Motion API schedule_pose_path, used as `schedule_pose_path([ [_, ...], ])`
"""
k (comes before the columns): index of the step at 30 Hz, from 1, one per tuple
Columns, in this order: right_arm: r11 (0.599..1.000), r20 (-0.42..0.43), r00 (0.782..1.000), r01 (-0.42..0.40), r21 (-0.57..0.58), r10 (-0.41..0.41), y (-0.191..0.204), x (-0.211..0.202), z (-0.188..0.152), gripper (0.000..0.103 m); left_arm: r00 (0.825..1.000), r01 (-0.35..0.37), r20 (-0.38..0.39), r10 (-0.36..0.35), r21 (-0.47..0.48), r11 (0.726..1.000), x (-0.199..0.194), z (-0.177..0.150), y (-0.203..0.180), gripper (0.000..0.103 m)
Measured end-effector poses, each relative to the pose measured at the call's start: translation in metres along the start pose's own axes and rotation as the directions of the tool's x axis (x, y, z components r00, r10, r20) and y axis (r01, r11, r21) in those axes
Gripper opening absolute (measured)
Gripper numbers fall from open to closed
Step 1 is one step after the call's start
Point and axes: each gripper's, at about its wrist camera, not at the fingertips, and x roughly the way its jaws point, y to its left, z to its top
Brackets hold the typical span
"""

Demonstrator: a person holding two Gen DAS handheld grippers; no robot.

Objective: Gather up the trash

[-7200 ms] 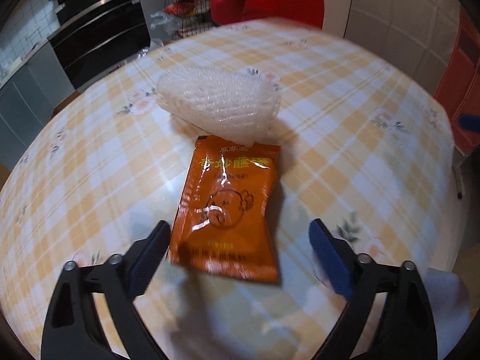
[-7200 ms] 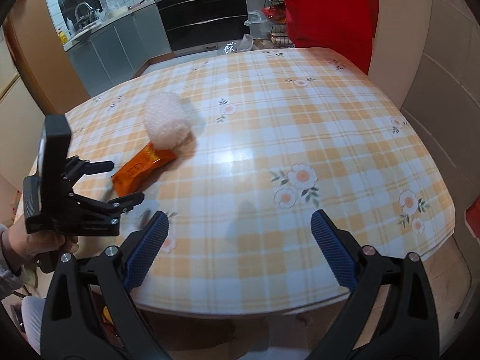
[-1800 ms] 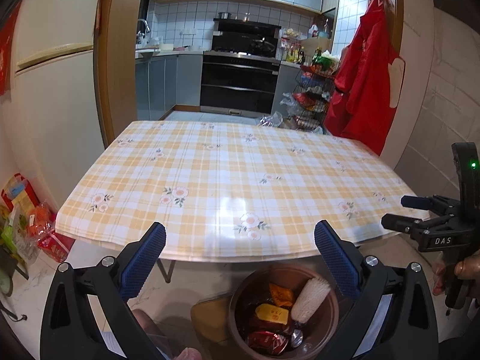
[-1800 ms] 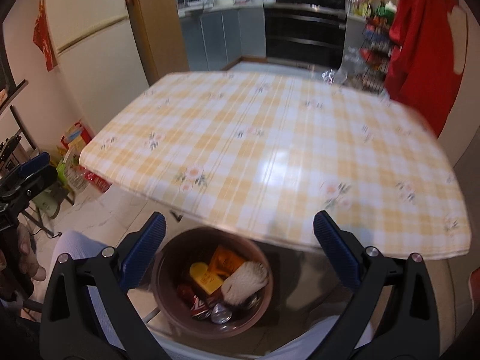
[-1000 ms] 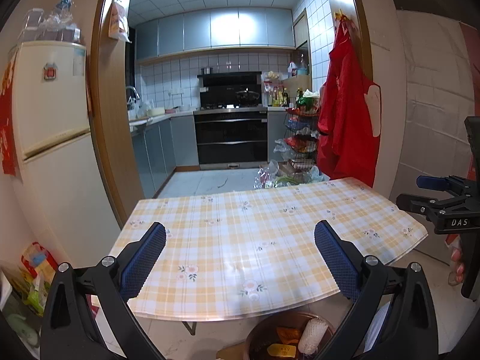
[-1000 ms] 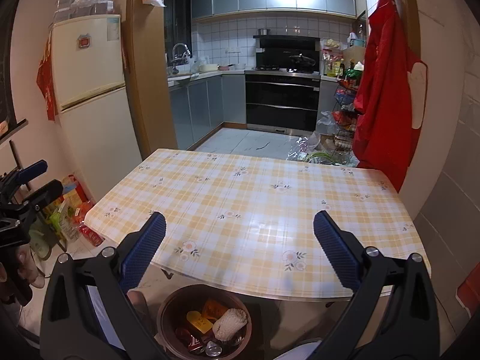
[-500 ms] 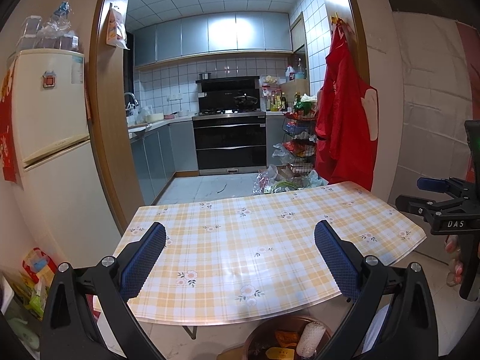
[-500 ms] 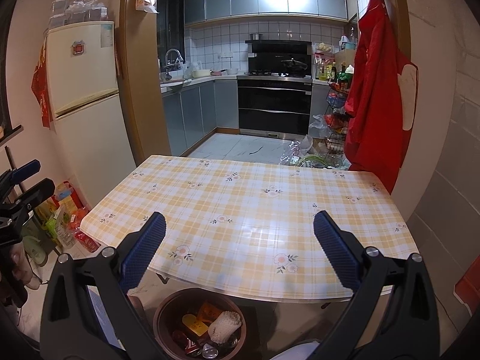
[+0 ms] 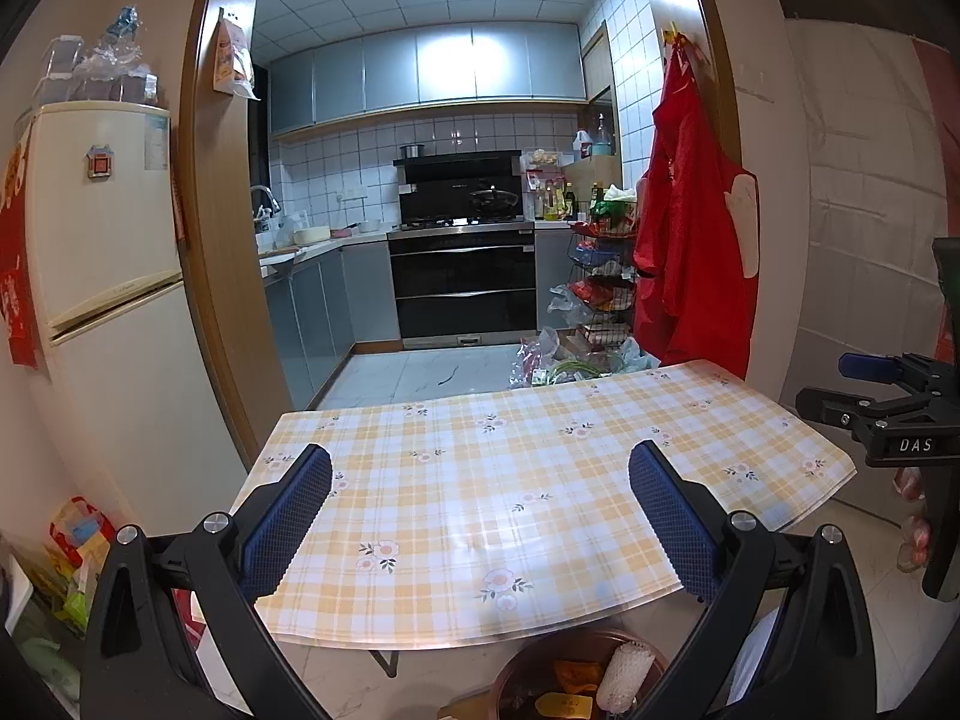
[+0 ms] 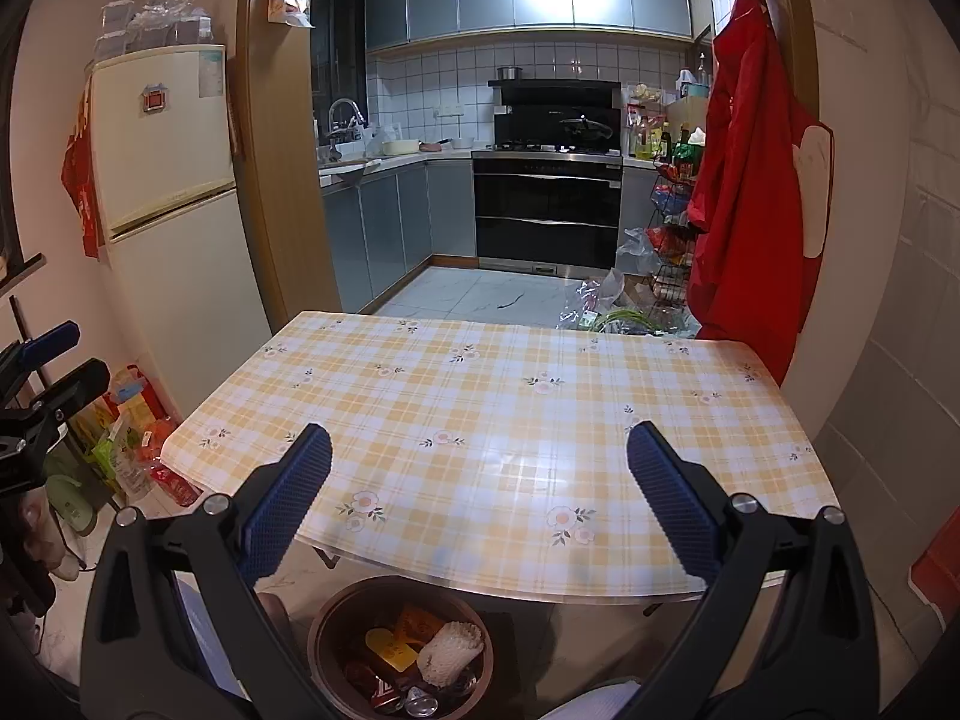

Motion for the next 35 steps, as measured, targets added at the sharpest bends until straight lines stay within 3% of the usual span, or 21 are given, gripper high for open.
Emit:
schedule_pose_path([
  [35,1.0,0.0,1.0,0.01,0.005,-0.01,-0.0091,0.0003,-0.001,0.097,1.0,-0.015,-0.011,0.015,0.01,1.0,-0.002,-0.0003,0.0025,0.097],
])
